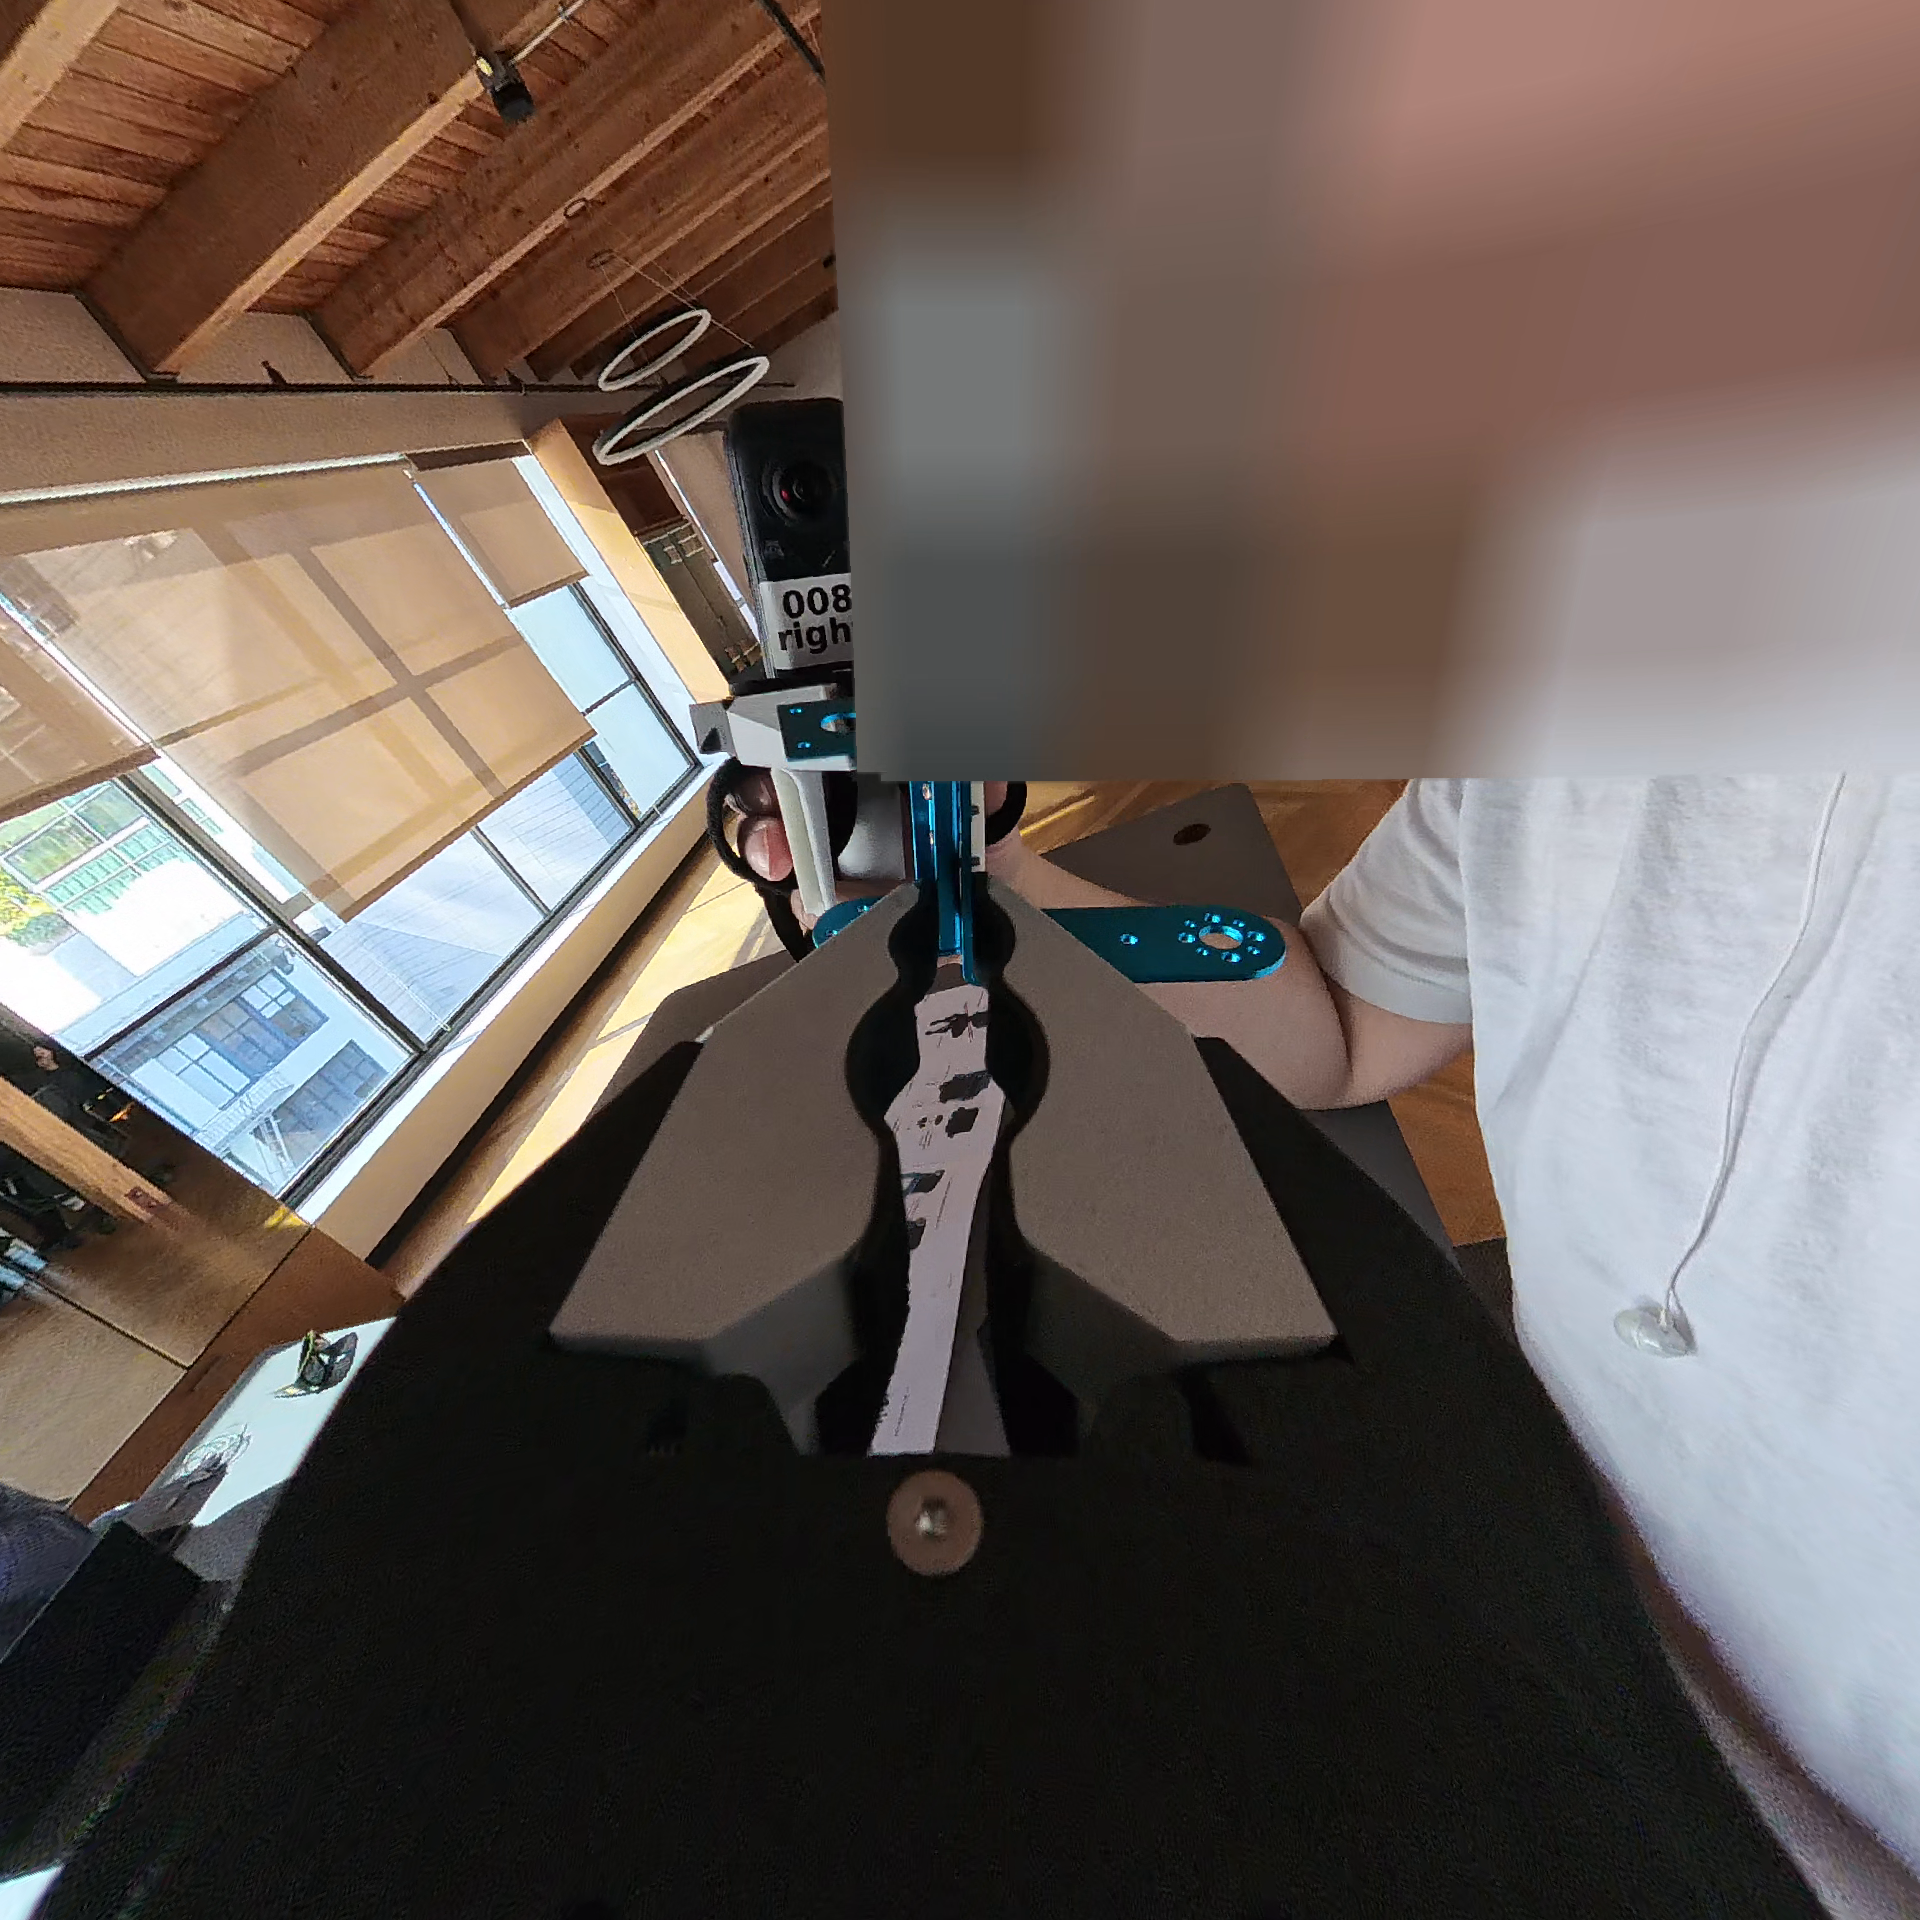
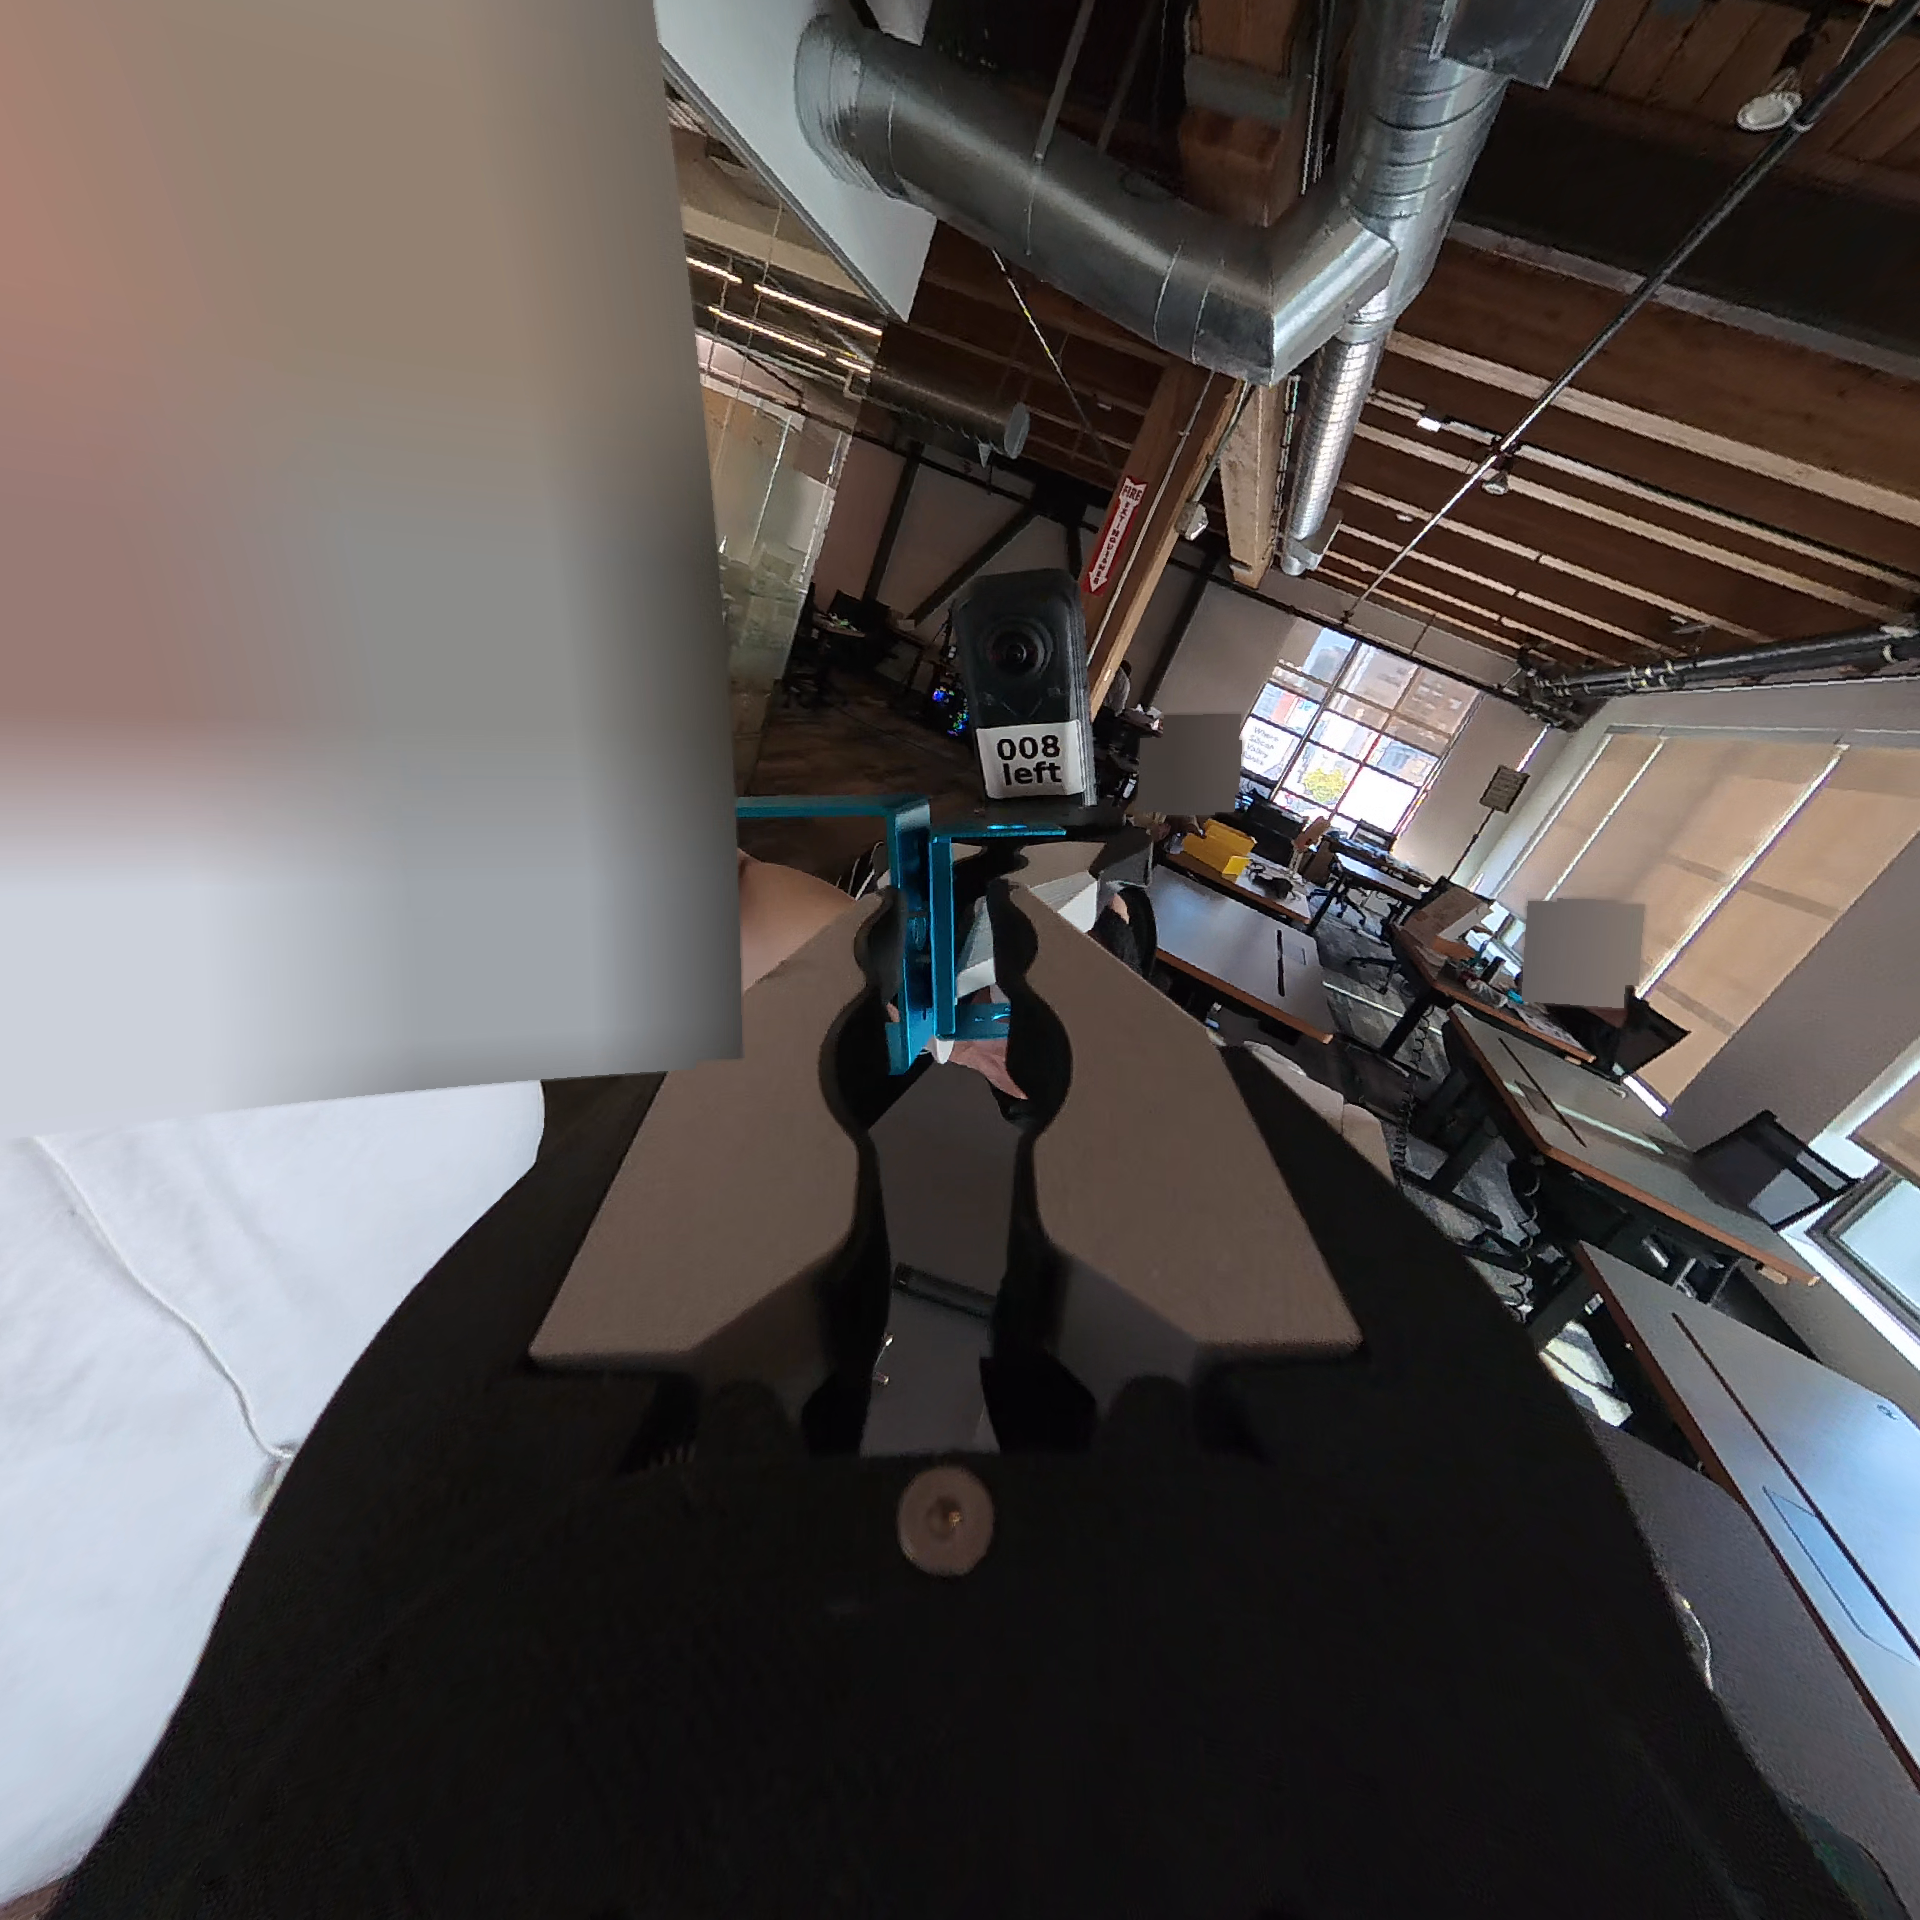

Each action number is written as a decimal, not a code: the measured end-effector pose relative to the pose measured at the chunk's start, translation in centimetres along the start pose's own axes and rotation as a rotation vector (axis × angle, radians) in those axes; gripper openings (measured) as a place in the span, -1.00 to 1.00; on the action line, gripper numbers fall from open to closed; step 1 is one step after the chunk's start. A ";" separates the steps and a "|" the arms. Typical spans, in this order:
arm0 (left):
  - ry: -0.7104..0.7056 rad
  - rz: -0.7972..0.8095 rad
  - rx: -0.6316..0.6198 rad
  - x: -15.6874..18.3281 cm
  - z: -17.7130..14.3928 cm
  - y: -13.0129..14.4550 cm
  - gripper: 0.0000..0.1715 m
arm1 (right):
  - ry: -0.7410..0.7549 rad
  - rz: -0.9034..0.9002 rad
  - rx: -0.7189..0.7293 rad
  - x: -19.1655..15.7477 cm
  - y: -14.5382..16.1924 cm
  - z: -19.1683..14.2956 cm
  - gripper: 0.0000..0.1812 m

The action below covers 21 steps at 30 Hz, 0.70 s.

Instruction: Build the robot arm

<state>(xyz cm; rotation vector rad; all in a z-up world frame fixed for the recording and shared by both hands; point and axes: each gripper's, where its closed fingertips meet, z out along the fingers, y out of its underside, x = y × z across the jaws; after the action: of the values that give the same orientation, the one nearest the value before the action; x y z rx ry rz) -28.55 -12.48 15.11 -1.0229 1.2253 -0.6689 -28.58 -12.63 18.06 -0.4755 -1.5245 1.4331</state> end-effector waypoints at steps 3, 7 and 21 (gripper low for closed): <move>0.011 -0.015 0.021 -0.3 0.5 -0.2 -0.95 | -0.009 0.028 -0.009 0.1 0.1 -0.6 -0.84; 0.015 -0.027 0.041 -0.6 1.1 -0.3 -0.95 | -0.008 0.025 -0.005 0.1 -0.2 -1.0 -0.86; 0.025 -0.056 0.054 -0.7 1.8 -0.2 -0.95 | -0.022 0.025 -0.026 -0.4 -0.3 -1.2 -0.80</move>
<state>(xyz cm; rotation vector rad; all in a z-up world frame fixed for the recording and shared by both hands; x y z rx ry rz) -26.99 -11.44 15.59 -1.0095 1.1977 -0.7565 -27.33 -12.34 17.98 -0.4978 -1.5609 1.4441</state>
